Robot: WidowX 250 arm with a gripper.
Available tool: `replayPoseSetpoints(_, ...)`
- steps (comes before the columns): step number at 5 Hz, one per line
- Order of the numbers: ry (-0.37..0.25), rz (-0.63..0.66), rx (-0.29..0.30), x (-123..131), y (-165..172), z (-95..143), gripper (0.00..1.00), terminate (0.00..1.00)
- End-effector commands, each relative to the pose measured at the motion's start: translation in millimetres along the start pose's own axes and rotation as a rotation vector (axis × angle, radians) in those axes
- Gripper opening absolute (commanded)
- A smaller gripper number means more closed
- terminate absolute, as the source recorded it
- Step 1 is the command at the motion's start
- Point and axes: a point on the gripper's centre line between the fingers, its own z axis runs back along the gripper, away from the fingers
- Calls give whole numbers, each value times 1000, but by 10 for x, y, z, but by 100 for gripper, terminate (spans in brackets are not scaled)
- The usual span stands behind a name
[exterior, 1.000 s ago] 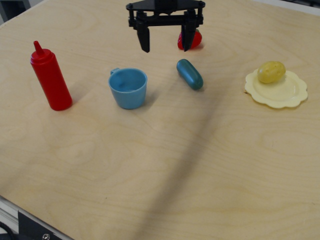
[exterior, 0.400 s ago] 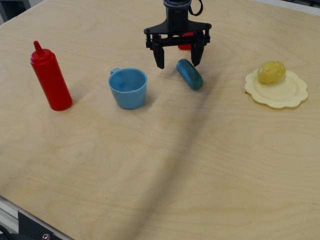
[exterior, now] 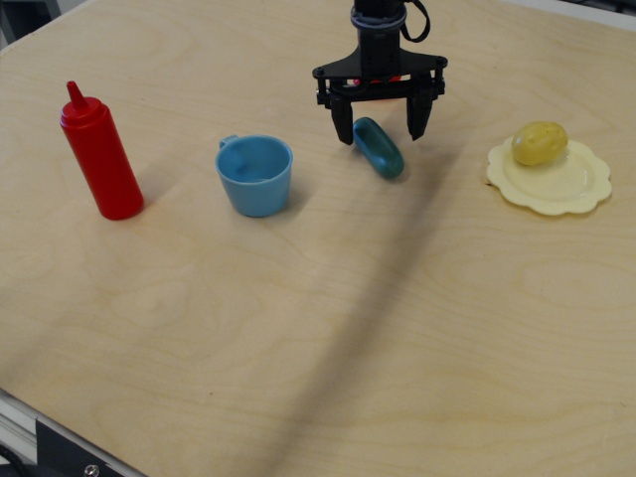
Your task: Put cucumber in cup
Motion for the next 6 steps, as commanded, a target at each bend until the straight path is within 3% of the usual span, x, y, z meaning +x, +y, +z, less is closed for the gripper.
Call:
replayPoseSetpoints(1, -11, -16, 3, 102, -31, 83, 100, 0)
replayPoseSetpoints(2, -6, -16, -10, 90, -16, 56, 0, 0)
replayPoseSetpoints(3, -13, -18, -3, 90, 22, 121, 0, 0)
replayPoseSetpoints(4, -53, -63, 17, 96, 149, 368, 0, 0)
replayPoseSetpoints(5, -89, -65, 65, 86, 374, 616, 0, 0)
replayPoseSetpoints(6, -144, -36, 66, 38, 684, 821, 0, 0)
